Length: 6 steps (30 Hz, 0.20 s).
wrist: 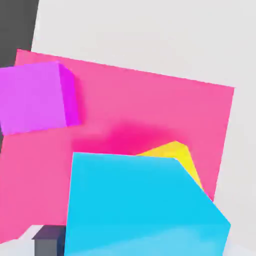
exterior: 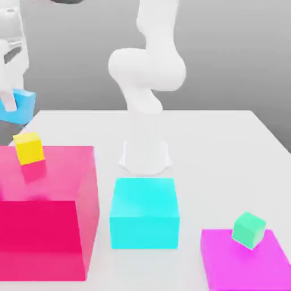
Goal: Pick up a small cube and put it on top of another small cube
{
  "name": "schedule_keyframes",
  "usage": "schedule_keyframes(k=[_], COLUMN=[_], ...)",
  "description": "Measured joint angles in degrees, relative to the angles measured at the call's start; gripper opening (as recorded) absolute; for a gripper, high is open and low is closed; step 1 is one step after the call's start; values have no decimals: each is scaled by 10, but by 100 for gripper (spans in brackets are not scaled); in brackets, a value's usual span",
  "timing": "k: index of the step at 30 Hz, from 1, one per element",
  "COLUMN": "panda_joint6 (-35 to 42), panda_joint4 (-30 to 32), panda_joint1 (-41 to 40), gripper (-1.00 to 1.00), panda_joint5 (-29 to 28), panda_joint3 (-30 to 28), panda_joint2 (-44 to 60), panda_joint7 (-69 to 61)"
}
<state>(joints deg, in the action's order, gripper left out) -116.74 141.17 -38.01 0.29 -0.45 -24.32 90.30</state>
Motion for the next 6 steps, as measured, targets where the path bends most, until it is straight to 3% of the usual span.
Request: schedule_keyframes(k=[2,3,6], panda_joint6=[-44,-66,-66], panda_joint4=[31,45,45], panda_joint1=[-3,-4,-4], gripper=[-100,100,100], panda_joint5=[-2,-2,-2], panda_joint3=[0,1,1], panda_joint2=[11,19,19], panda_joint7=[3,3,3])
